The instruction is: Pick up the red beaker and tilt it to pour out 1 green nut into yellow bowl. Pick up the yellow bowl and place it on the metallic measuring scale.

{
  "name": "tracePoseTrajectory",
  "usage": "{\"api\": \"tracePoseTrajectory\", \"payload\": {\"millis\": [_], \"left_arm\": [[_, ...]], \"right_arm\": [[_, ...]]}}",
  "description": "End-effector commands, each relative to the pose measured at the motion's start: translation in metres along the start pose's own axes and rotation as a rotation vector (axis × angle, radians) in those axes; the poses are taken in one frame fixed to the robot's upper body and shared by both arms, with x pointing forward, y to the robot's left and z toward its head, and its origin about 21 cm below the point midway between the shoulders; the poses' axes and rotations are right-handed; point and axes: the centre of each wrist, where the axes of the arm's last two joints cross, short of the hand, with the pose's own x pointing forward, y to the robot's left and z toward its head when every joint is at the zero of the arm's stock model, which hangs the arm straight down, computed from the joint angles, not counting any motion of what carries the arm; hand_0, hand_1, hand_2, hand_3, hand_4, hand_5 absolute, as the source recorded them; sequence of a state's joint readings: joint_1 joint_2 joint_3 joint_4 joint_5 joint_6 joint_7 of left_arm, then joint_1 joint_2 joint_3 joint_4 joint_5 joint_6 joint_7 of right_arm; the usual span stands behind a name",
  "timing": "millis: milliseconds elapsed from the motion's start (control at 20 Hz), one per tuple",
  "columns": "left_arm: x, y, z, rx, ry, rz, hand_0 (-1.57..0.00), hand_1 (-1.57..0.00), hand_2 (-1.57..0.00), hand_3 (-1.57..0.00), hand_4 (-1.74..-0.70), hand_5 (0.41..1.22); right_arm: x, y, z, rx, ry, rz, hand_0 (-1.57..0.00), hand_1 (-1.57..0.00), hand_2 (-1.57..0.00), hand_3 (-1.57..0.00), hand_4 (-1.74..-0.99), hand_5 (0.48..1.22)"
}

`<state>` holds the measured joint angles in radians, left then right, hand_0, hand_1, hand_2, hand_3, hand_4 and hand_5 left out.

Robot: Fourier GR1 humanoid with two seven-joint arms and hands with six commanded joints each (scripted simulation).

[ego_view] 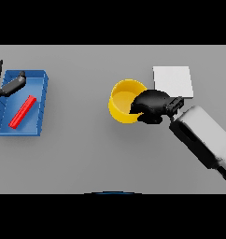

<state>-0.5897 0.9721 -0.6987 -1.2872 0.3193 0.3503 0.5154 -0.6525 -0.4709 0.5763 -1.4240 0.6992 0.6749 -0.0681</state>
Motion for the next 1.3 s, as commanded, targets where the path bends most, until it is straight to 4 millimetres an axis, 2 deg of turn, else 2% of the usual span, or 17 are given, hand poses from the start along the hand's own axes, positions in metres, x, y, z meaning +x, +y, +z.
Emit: {"api": "tracePoseTrajectory", "payload": {"millis": [0,100,300,500,650,800,1100,1250], "left_arm": [[0.000,0.001,0.001,-0.002,-0.009,0.002,0.00,0.00,0.00,0.00,-0.80,0.720],[0.005,-0.002,0.000,-0.004,-0.013,0.005,0.00,0.00,0.00,0.00,-0.80,0.723],[0.005,0.003,0.000,0.013,-0.012,-0.009,0.00,0.00,0.00,0.00,-0.80,0.723],[0.006,0.002,0.004,0.014,-0.018,0.003,0.00,0.00,0.00,0.00,-0.81,0.741],[0.010,0.003,0.007,0.016,-0.005,-0.014,0.00,0.00,0.00,0.00,-0.80,0.734],[0.010,0.003,0.008,0.009,0.012,-0.012,0.00,0.00,0.00,0.00,-0.81,0.743],[0.011,0.004,0.015,0.015,0.025,-0.009,0.00,0.00,0.00,0.00,-0.83,0.774],[0.008,0.006,0.013,0.021,0.034,-0.008,0.00,0.00,0.00,0.00,-0.82,0.763]], "right_arm": [[-0.001,-0.006,0.005,-0.004,0.019,0.009,-1.56,-1.56,-1.54,-1.34,-1.726,1.219],[-0.001,-0.018,0.010,-0.032,0.053,0.011,-1.56,-1.56,-1.55,-1.29,-1.723,1.219],[-0.011,-0.025,0.014,-0.042,0.078,0.014,-1.57,-1.57,-1.56,-1.24,-1.719,1.220],[-0.033,-0.046,0.027,-0.100,0.126,0.041,-1.57,-1.57,-1.57,-1.33,-1.720,1.221],[-0.052,-0.052,0.032,-0.145,0.191,0.041,-1.57,-1.57,-1.57,-1.26,-1.719,1.221],[-0.079,-0.046,0.035,-0.146,0.254,-0.011,-1.57,-1.57,-1.57,-1.22,-1.720,1.221],[-0.119,-0.032,0.038,-0.168,0.353,-0.085,-1.57,-1.57,-1.57,-1.17,-1.720,1.221],[-0.132,-0.026,0.037,-0.159,0.386,-0.116,-1.57,-1.57,-1.57,-1.23,-1.722,1.221]]}}
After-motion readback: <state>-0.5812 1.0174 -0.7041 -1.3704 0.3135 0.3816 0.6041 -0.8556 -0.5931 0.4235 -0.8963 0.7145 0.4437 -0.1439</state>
